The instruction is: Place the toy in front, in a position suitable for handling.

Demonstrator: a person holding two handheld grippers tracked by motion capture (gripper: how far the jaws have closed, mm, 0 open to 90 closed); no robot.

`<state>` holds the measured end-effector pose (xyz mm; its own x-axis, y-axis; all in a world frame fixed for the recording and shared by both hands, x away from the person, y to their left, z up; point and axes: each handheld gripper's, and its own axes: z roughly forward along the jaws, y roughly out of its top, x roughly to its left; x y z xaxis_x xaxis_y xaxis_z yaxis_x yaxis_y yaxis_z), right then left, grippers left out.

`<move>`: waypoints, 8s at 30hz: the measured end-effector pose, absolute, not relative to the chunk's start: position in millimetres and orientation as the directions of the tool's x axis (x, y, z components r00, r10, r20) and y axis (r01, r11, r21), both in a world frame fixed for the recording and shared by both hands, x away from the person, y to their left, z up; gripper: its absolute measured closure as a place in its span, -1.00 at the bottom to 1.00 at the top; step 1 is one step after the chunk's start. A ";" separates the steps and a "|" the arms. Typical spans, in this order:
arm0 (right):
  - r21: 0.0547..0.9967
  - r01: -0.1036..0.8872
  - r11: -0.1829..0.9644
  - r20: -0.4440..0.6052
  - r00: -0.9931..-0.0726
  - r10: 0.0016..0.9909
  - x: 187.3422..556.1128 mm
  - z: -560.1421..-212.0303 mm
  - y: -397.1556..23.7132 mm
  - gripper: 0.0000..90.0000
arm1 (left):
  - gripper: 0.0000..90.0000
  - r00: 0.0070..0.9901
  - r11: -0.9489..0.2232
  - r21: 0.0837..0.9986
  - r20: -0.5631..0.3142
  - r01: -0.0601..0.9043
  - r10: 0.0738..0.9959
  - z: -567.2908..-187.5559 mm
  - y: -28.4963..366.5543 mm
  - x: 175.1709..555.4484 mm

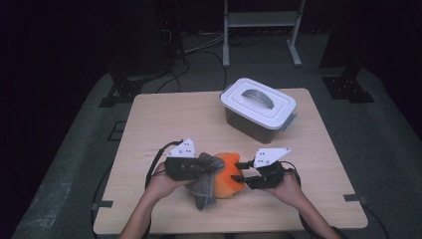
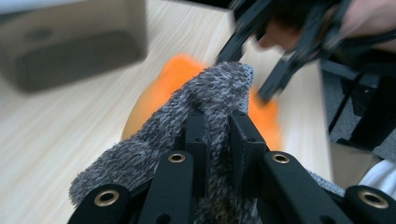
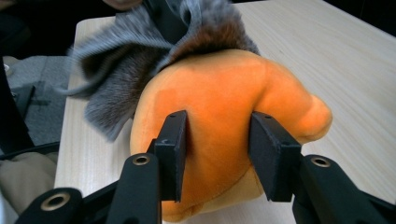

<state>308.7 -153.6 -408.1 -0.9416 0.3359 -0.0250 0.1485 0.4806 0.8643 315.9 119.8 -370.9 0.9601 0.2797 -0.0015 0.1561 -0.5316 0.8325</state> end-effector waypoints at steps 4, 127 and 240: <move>0.859 0.133 0.495 -0.041 -0.945 0.326 306.6 -407.9 -153.0 0.10 | 0.77 0.955 -0.547 0.811 -0.048 0.208 0.292 -389.2 121.1 324.4; 0.881 0.232 0.413 0.056 -0.917 0.394 312.9 -412.5 -152.1 -0.16 | 0.75 0.937 -0.506 0.808 -0.157 0.303 0.312 -391.3 135.6 333.4; 0.842 0.120 0.526 -0.010 -0.971 0.238 322.3 -415.9 -177.7 0.15 | 0.73 0.931 -0.523 0.783 -0.193 0.337 0.311 -411.9 142.3 340.1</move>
